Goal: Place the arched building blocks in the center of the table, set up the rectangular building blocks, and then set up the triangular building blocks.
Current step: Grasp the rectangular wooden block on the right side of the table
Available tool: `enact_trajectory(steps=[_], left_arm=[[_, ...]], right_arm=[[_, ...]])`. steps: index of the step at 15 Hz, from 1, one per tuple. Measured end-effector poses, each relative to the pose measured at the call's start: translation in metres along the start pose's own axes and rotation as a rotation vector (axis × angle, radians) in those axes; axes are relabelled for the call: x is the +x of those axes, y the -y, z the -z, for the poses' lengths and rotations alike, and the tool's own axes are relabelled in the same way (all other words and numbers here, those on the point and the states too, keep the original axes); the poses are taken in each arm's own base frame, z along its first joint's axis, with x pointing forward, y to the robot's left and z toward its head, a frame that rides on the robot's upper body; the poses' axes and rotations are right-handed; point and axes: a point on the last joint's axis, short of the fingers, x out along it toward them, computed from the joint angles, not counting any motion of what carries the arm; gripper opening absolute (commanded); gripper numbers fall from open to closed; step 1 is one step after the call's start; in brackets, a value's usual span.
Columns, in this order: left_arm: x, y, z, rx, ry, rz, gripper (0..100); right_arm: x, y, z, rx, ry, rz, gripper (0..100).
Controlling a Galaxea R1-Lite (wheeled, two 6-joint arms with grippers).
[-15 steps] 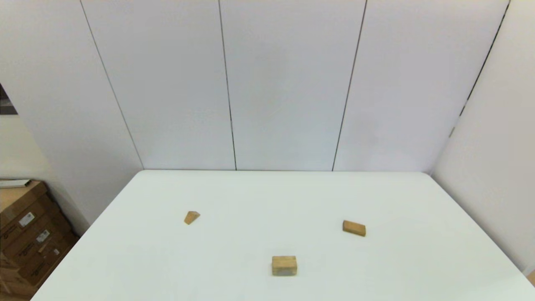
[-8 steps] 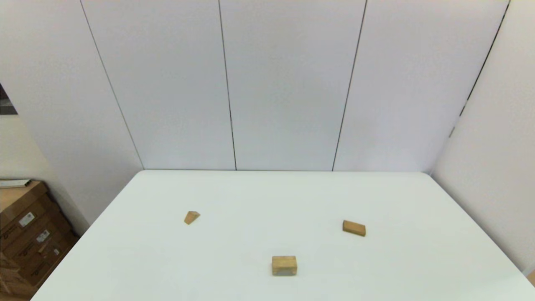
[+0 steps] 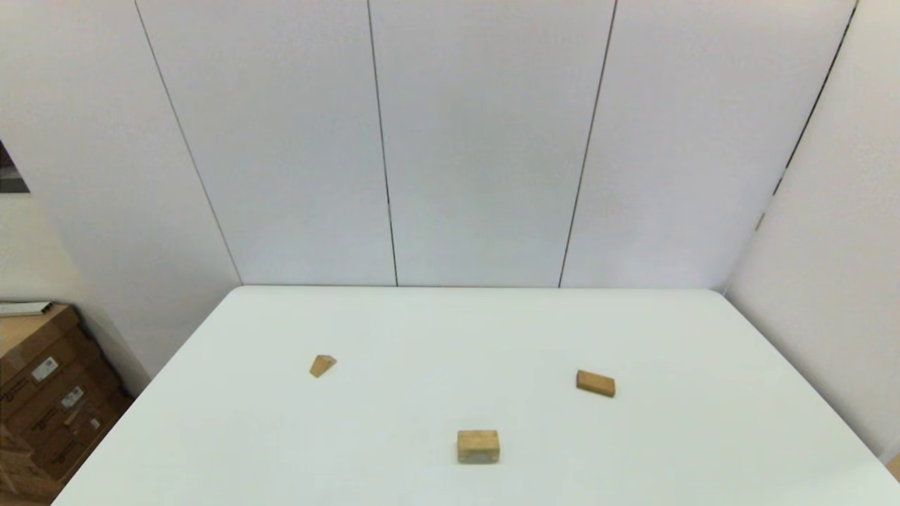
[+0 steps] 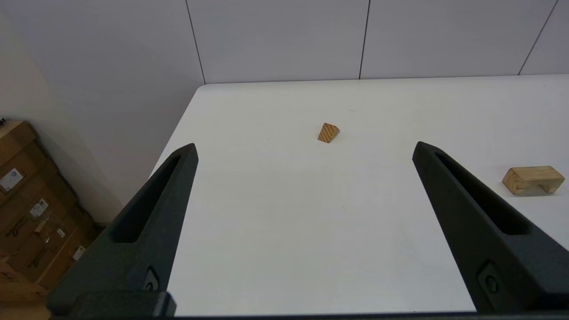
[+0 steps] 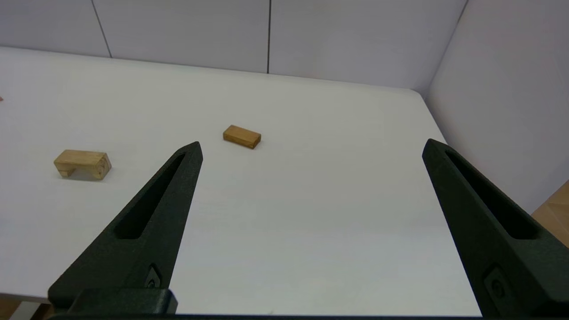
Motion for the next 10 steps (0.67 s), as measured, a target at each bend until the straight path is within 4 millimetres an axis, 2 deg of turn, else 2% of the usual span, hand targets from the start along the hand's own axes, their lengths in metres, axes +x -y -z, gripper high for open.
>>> enact_trajectory(steps=[2,5,8,10], left_arm=[[0.000,0.000,0.000,0.000,0.000,0.000,100],[0.000,0.000,0.000,0.000,0.000,0.000,100],[0.000,0.000,0.000,0.000,0.000,0.000,100],[0.000,0.000,0.000,0.000,0.000,0.000,100]], right_arm=[[0.008,0.002,-0.024,-0.009,-0.041,-0.009,100],[0.037,0.008,-0.079,-0.019,-0.117,-0.018,100],[0.096,0.014,-0.126,-0.019,-0.233,-0.025,100],[0.146,0.019,-0.142,-0.013,-0.335,-0.020,100]])
